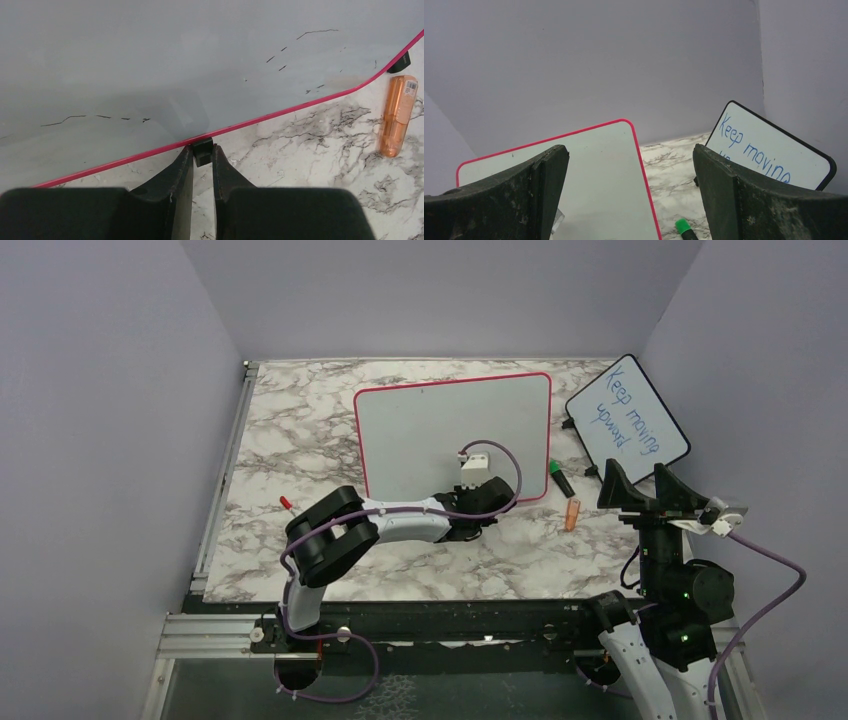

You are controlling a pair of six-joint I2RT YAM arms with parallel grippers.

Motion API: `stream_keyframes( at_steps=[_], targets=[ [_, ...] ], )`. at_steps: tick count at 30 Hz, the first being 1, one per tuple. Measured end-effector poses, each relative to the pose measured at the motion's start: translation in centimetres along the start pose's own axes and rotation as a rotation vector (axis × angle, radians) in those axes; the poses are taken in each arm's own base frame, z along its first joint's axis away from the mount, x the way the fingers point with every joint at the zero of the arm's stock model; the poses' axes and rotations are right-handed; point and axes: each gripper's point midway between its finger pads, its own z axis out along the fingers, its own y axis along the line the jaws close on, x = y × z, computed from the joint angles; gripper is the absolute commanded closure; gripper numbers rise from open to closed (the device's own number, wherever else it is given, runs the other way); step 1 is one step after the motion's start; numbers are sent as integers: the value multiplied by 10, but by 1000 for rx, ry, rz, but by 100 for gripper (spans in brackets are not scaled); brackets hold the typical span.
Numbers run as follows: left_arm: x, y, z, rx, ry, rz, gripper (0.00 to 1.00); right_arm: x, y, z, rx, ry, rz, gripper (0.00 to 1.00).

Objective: Write a sentence on the whiteboard
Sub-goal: Move the whiteboard stand to the center of the board.

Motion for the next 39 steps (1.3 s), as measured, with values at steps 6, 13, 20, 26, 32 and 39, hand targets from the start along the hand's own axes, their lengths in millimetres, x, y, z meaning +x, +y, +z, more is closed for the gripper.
stream_keyframes(
  at_steps=[6,13,20,26,32,39],
  targets=[
    [-2,-6,-2,13,-1,8,59,0,0,0,0,0,0,0],
    [-23,-21,-25,77,-32,42,38,-2,-2,0,12,-4,-4,0],
    [-85,-34,-83,163,-148,105,18,1,-7,6,44,18,-30,0],
    [-127,-11,-117,150,-215,198,12,9,-7,9,46,46,-55,0],
    [-179,62,-152,66,-298,204,6,23,-3,16,21,96,-94,0],
    [-245,156,-206,-85,-467,90,1,47,-2,27,7,179,-157,0]
  ],
)
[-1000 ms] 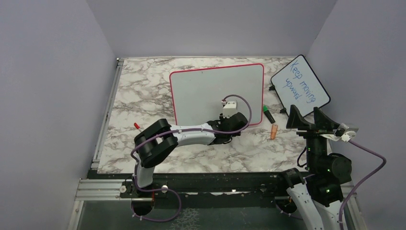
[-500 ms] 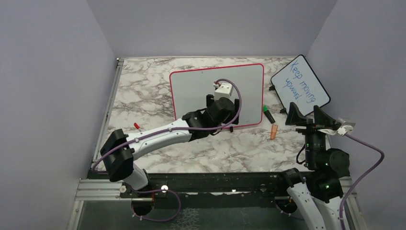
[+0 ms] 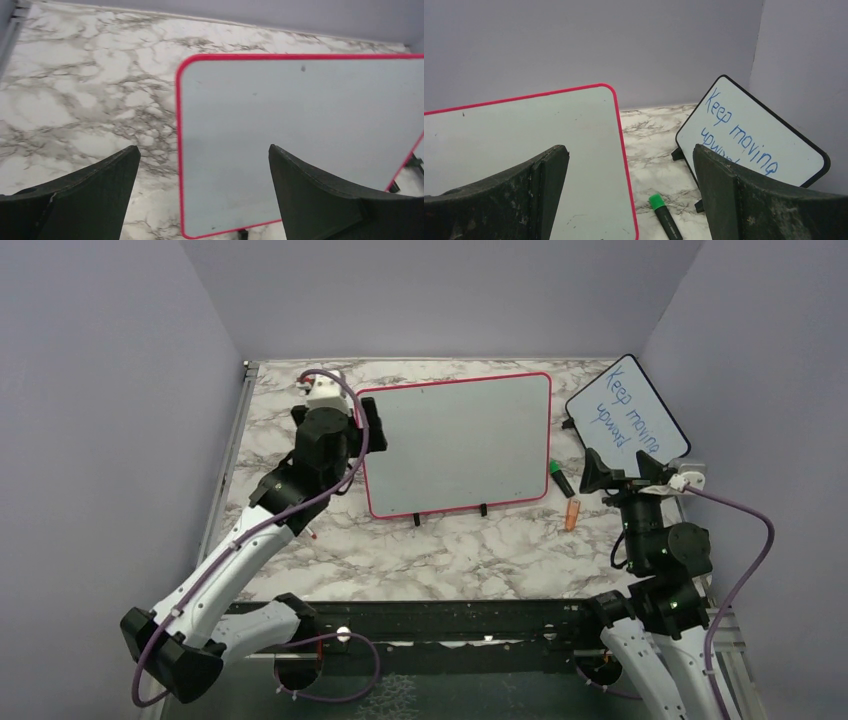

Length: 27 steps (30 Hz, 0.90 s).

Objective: Write a sentence on the whiteboard
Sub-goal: Move the whiteboard stand to the center of the board, then open the whiteboard marker at the center of the board.

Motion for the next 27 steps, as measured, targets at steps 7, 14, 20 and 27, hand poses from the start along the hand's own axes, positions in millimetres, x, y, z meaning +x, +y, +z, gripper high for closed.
stream_keyframes(
  at_steps=[7,14,20,27],
  targets=[
    [14,77,11,-125,15,-56,1,0,-1,1,0,-4,-39,1],
    [46,112,39,-203,90,-34,1,25,-8,2,18,30,-105,4],
    [89,123,51,-260,163,20,1,56,-10,13,40,129,-133,5],
    [70,113,28,-213,96,40,1,90,-11,17,42,267,-166,5]
  ],
)
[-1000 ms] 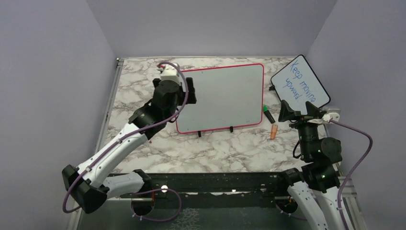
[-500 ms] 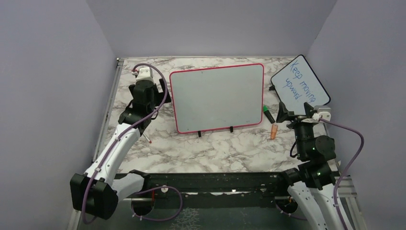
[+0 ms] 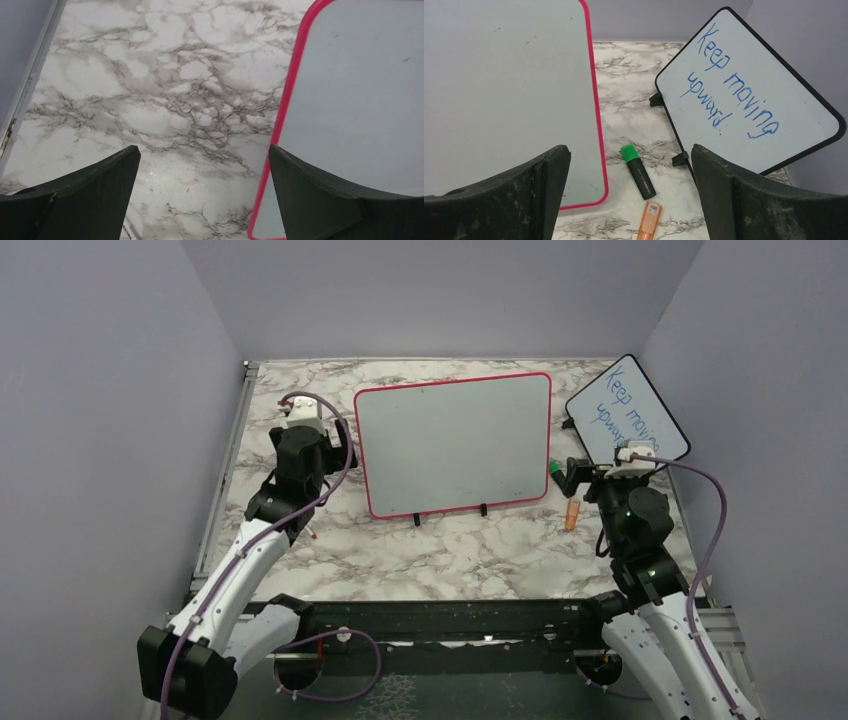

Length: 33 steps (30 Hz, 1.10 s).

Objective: Write a sentence on the whiteboard
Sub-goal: Open the whiteboard marker at the center of the board.

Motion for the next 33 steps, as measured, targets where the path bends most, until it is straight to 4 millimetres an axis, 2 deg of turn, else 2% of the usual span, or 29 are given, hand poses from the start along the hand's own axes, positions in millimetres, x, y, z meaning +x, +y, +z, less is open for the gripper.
stream_keyframes(
  at_steps=[2,4,8,13,20,27,33],
  targets=[
    [-16,-5,-14,54,-67,-19,1,-2,4,1,-22,21,-16,5],
    [-23,-12,-26,125,-127,-42,1,-10,12,3,-67,32,-29,4],
    [-9,-31,-33,270,-125,-57,1,-27,30,2,-172,11,-24,2],
    [-1,-53,-21,374,-53,-80,1,-33,47,-7,-281,-11,-20,1],
    [-4,-60,0,464,-19,-183,1,-44,55,-17,-346,-56,-18,0],
    [-4,-86,-9,631,-8,-229,1,-60,55,-31,-371,-125,-11,0],
    [5,-89,0,635,24,-248,1,-69,55,-39,-379,-164,-6,0]
  ],
)
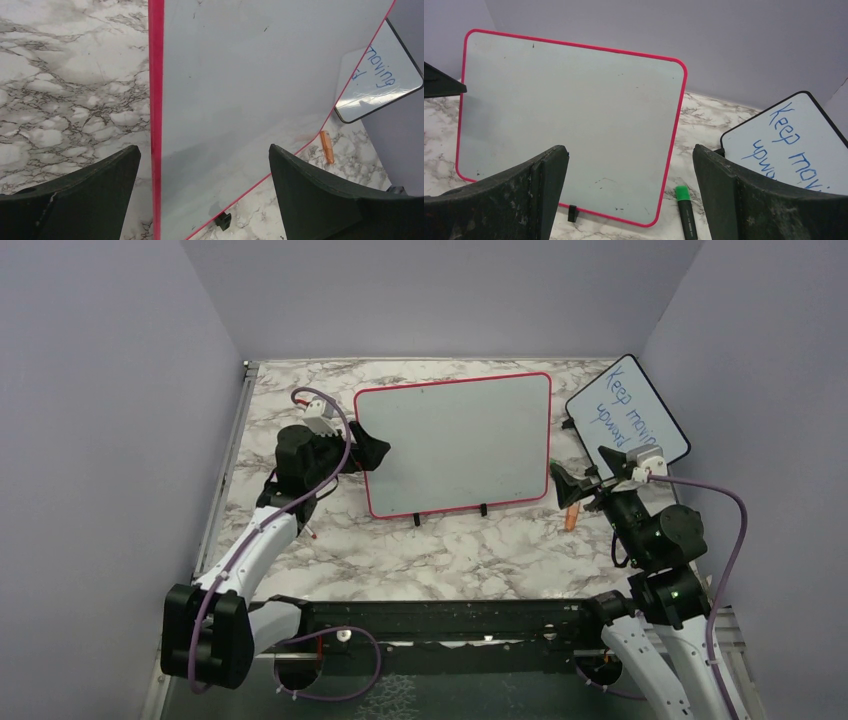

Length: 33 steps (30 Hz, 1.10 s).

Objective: Write a sentence on the whiteboard
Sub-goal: Open the whiteboard marker at the center of the board.

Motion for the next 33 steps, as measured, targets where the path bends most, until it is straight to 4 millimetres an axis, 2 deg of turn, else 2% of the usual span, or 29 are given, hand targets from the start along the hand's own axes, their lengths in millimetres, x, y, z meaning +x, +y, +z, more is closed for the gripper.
stream_keyframes(
  at_steps=[5,12,18,25,33],
  targets=[
    [9,8,7,-18,22,-24,3,-2,1,-1,-5,-9,-1,0],
    [17,-3,7,59,44,-43,5,-2,1,-1,-5,-9,-1,0],
    [38,-7,-9,88,63,-103,6,-1,1,-1,-5,-8,-1,0],
    [47,-22,-30,144,49,-151,6,-1,1,0,-6,-5,0,0],
    [73,-19,-45,137,69,-248,5,3,3,2,-17,10,1,0]
  ],
)
